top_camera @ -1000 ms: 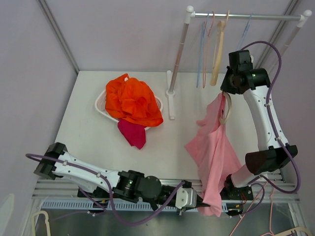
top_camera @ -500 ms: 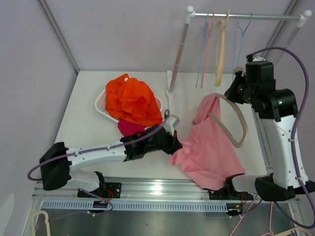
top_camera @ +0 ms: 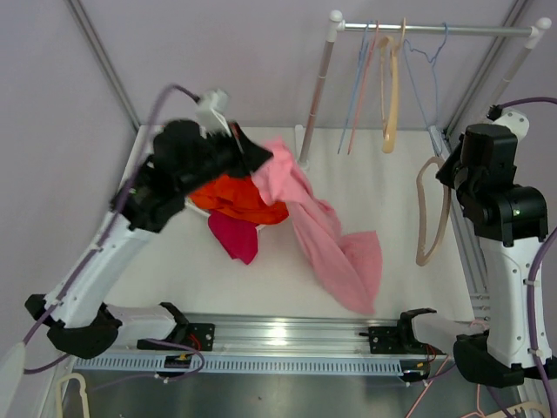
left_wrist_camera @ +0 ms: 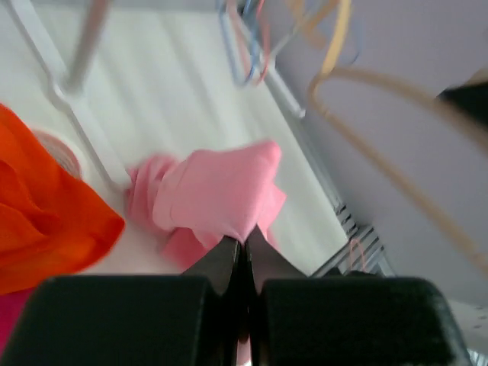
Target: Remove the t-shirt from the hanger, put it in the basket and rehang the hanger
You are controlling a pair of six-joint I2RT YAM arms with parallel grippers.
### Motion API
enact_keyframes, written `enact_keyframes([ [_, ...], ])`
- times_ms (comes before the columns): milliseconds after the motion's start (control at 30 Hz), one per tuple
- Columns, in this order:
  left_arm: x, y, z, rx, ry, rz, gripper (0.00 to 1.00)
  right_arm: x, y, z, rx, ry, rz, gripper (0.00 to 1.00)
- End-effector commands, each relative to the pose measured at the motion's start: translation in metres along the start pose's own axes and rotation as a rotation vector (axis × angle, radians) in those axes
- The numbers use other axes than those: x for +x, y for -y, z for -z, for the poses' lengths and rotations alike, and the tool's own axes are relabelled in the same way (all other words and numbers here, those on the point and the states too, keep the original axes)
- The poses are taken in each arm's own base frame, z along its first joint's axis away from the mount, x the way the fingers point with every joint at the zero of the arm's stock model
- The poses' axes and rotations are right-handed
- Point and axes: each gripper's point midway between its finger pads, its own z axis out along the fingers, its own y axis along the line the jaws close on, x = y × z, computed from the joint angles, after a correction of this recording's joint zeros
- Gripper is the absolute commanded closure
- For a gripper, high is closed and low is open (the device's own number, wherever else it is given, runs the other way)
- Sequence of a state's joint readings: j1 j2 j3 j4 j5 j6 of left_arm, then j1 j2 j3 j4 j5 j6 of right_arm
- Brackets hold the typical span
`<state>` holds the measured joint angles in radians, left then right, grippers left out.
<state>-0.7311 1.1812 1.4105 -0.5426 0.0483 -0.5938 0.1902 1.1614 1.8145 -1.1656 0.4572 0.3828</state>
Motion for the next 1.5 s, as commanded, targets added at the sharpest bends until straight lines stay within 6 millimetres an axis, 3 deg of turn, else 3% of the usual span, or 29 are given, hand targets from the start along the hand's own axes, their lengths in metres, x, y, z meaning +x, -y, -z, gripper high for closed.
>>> enact_keyframes([
  [0,-0.124,0.045,0.080,0.029,0.263,-0.112,1.00,-0.030,0.012,0.008,0.024,0.154,-0.078,1.00],
  [33,-0.133,0.036,0.066,-0.004,0.249,-0.135,0.99,-0.026,0.011,0.003,0.023,0.141,-0.074,1.00],
  [67,-0.143,0.050,0.067,0.060,0.257,-0.163,0.99,-0.023,0.010,-0.003,0.031,0.125,-0.071,1.00],
  [100,-0.179,0.083,0.099,0.162,0.366,-0.211,0.99,-0.022,0.010,-0.007,0.037,0.118,-0.072,1.00],
  [133,-0.191,0.087,0.101,0.184,0.390,-0.252,0.99,-0.021,0.009,-0.010,0.040,0.115,-0.067,1.00],
  [167,-0.198,0.084,0.083,0.174,0.384,-0.261,0.99,-0.022,0.012,-0.014,0.055,0.115,-0.068,1.00],
  [200,-0.219,0.096,0.100,0.196,0.463,-0.290,0.99,-0.024,0.014,-0.015,0.063,0.121,-0.069,1.00],
  [267,-0.252,0.098,0.108,0.210,0.578,-0.325,0.99,-0.032,0.015,-0.015,0.061,0.140,-0.076,1.00],
  [467,-0.279,0.082,0.105,0.205,0.674,-0.423,0.99,-0.046,0.011,-0.017,0.039,0.165,-0.084,1.00],
  [633,-0.294,0.093,0.128,0.212,0.773,-0.518,0.99,-0.064,0.006,-0.028,0.029,0.217,-0.096,1.00],
  [700,-0.307,0.102,0.147,0.224,0.840,-0.538,1.00,-0.076,0.005,-0.029,0.031,0.239,-0.103,1.00],
  [833,-0.329,0.101,0.162,0.227,0.936,-0.558,0.99,-0.089,0.003,-0.049,0.047,0.236,-0.102,1.00],
  [900,-0.339,0.103,0.172,0.227,0.980,-0.559,0.99,-0.094,0.014,-0.058,0.074,0.232,-0.118,1.00],
  [1033,-0.351,0.085,0.156,0.179,0.981,-0.565,0.99,-0.094,0.020,-0.072,0.083,0.213,-0.134,1.00],
  [1100,-0.353,0.069,0.146,0.118,0.969,-0.565,0.99,-0.096,0.021,-0.074,0.069,0.226,-0.146,1.00],
  [1133,-0.346,0.042,0.116,0.064,0.902,-0.533,0.99,-0.094,0.020,-0.075,0.063,0.227,-0.150,1.00],
  [1167,-0.344,0.037,0.121,0.036,0.907,-0.528,0.99,-0.088,0.020,-0.077,0.059,0.216,-0.150,1.00],
  [1200,-0.347,0.019,0.121,-0.048,0.928,-0.488,0.99,-0.088,0.019,-0.079,0.053,0.219,-0.154,1.00],
  [1233,-0.333,-0.016,0.093,-0.124,0.867,-0.426,0.99,-0.087,0.018,-0.080,0.049,0.214,-0.154,1.00],
  [1300,-0.294,-0.083,0.047,-0.261,0.728,-0.287,0.99,-0.085,0.015,-0.084,0.031,0.205,-0.158,1.00],
  [1333,-0.282,-0.108,0.037,-0.340,0.702,-0.223,0.99,-0.085,0.013,-0.086,0.020,0.200,-0.162,1.00],
  [1367,-0.254,-0.137,0.013,-0.383,0.614,-0.170,0.99,-0.085,0.008,-0.087,0.000,0.197,-0.162,1.00],
  [1400,-0.215,-0.170,-0.015,-0.430,0.497,-0.059,0.99,-0.085,0.004,-0.091,-0.018,0.189,-0.158,1.00],
  [1433,-0.193,-0.188,-0.027,-0.467,0.444,0.012,0.99,-0.085,0.000,-0.093,-0.037,0.178,-0.156,1.00],
  [1467,-0.139,-0.223,-0.049,-0.524,0.314,0.097,0.99,-0.086,-0.002,-0.093,-0.044,0.173,-0.153,1.00],
])
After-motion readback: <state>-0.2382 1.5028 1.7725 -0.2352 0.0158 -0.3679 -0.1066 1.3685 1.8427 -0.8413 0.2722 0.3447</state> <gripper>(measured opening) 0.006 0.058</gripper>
